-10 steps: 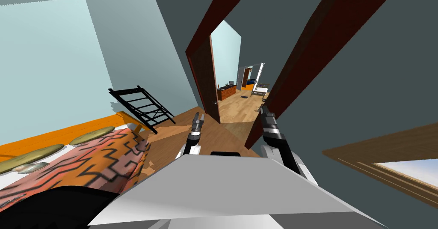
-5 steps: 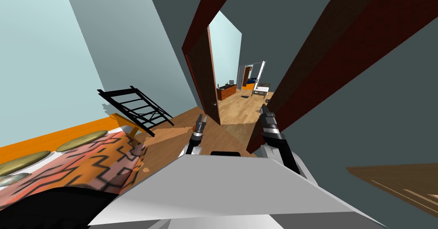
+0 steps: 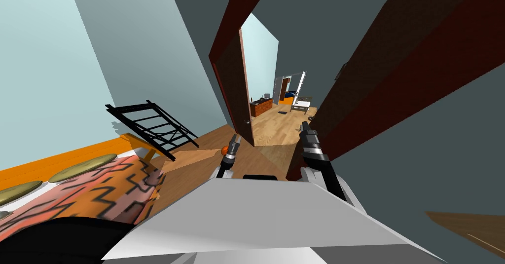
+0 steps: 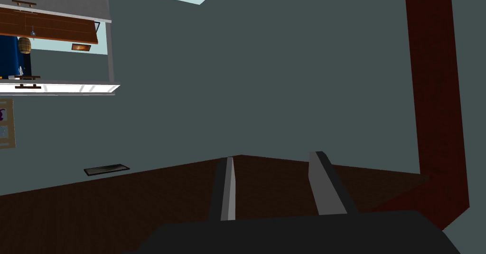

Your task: Push the door open

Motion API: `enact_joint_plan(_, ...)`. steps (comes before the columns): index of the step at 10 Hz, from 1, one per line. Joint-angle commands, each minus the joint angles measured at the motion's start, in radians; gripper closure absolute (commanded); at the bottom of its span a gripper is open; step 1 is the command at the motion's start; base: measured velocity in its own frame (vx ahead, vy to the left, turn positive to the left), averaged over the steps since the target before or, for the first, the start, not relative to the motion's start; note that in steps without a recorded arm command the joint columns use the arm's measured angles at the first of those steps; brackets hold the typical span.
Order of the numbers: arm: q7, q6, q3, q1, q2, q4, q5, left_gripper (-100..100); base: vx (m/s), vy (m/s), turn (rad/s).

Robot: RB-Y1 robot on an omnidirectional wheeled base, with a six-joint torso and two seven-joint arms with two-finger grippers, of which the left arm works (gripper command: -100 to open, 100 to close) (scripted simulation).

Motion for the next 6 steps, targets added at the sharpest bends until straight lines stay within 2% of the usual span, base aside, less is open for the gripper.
enact_joint_plan(1,0.014,-0.013,-0.014,-0.009,0.013,0.037,-0.005,-100,0.135,0.011,-0.010)
enact_joint_plan(6,0.047,-0.051,-0.051,-0.039,0.043,0.145,-0.017,-100,0.142,0.031,-0.007)
